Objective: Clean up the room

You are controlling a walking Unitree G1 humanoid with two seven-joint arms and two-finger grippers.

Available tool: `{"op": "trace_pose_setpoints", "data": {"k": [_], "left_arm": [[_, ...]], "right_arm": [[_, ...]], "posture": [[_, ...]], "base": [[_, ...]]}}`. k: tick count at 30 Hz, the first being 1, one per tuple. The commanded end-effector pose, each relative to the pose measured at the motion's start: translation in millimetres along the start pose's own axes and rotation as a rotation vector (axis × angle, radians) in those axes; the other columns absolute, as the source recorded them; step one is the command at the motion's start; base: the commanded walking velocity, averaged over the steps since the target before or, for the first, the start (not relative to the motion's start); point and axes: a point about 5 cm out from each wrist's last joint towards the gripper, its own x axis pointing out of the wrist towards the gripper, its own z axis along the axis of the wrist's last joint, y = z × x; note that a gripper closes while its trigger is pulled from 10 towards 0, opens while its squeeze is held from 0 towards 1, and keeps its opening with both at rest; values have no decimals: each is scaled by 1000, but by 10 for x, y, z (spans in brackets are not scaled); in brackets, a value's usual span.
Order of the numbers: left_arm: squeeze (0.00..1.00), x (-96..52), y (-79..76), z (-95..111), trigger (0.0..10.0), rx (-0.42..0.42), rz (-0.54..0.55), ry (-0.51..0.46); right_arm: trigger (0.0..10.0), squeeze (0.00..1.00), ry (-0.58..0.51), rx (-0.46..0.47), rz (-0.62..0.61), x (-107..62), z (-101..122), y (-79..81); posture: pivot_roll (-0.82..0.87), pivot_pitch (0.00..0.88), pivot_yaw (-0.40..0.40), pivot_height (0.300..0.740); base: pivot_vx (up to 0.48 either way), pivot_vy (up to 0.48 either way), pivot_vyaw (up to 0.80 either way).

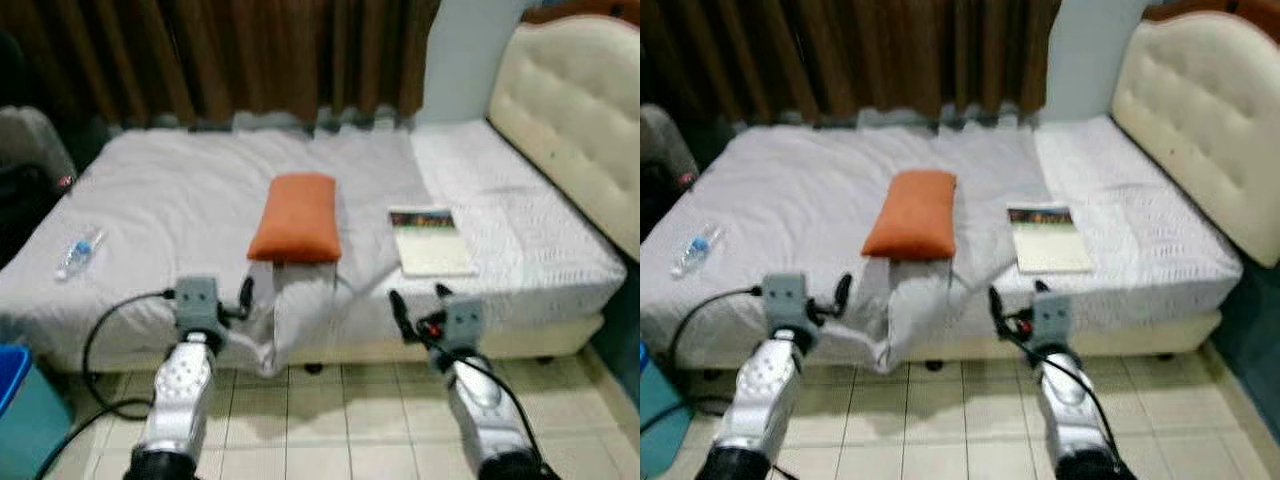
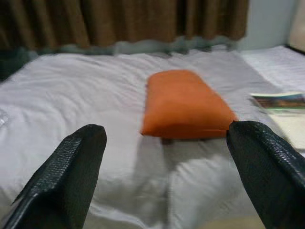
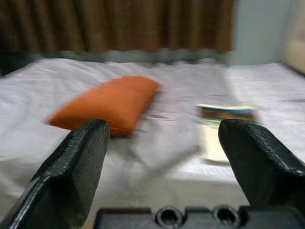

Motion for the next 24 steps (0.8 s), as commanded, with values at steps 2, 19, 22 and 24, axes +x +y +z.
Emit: {"op": "trace_pose_setpoints", "data": {"k": [2, 19, 22, 24], "left_arm": [[0, 19, -44, 26, 10000, -8, -11, -5], [0, 10, -12, 7, 10000, -9, -16, 7], [0, 17, 2, 17, 10000, -13, -14, 2], [0, 17, 6, 22, 10000, -18, -13, -2]], "right_arm": [[10000, 0, 13, -9, -7, -6, -5, -76], [10000, 0, 41, 30, 29, -12, -53, -26], [10000, 0, 5, 18, 23, -2, -4, -31], [10000, 0, -13, 13, 15, 4, 25, -40]], "posture": [[3, 0, 35, 740], [9, 0, 43, 740], [12, 0, 43, 740], [12, 0, 43, 740]], "base": [[472, 0, 0], [472, 0, 0], [472, 0, 0], [472, 0, 0]]}}
